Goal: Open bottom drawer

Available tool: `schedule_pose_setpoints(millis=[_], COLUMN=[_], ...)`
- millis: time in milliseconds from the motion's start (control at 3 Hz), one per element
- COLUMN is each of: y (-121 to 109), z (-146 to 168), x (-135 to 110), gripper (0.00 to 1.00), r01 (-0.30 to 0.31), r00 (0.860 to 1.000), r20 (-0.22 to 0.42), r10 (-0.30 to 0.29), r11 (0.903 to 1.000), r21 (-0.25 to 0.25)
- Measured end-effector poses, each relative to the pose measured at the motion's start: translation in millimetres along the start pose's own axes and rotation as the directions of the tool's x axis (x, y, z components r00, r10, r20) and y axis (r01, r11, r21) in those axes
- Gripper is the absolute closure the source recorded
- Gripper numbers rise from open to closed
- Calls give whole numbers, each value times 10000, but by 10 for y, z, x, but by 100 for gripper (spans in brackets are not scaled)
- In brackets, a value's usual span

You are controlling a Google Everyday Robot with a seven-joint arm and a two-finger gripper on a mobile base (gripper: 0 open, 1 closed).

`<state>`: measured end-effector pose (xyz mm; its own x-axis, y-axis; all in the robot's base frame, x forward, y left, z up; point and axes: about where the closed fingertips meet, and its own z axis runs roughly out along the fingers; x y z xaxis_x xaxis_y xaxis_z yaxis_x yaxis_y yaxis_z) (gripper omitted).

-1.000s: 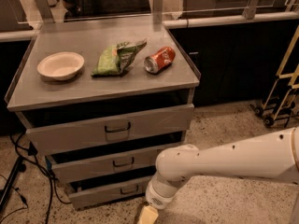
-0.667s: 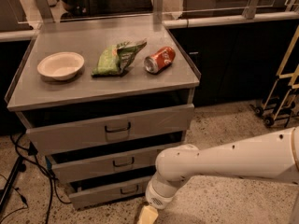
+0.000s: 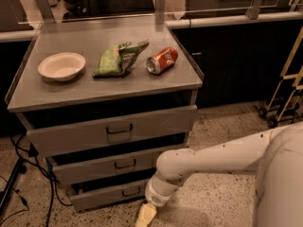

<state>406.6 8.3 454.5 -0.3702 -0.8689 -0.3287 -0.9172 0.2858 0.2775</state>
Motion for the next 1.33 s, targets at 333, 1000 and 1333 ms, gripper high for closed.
schedule_pose_setpoints(millis=[333,1000,1333], y=[-491,-554,-805], z=[377,522,649], x=[-261,-252,-203], gripper=[0,0,0], r01=[539,361,-80], r00=[9984,9992,9999], r20=[-141,-193,-76], r10=[-540,-361,84], r11=[9985,9993,9984], r21=[-72,-13,567])
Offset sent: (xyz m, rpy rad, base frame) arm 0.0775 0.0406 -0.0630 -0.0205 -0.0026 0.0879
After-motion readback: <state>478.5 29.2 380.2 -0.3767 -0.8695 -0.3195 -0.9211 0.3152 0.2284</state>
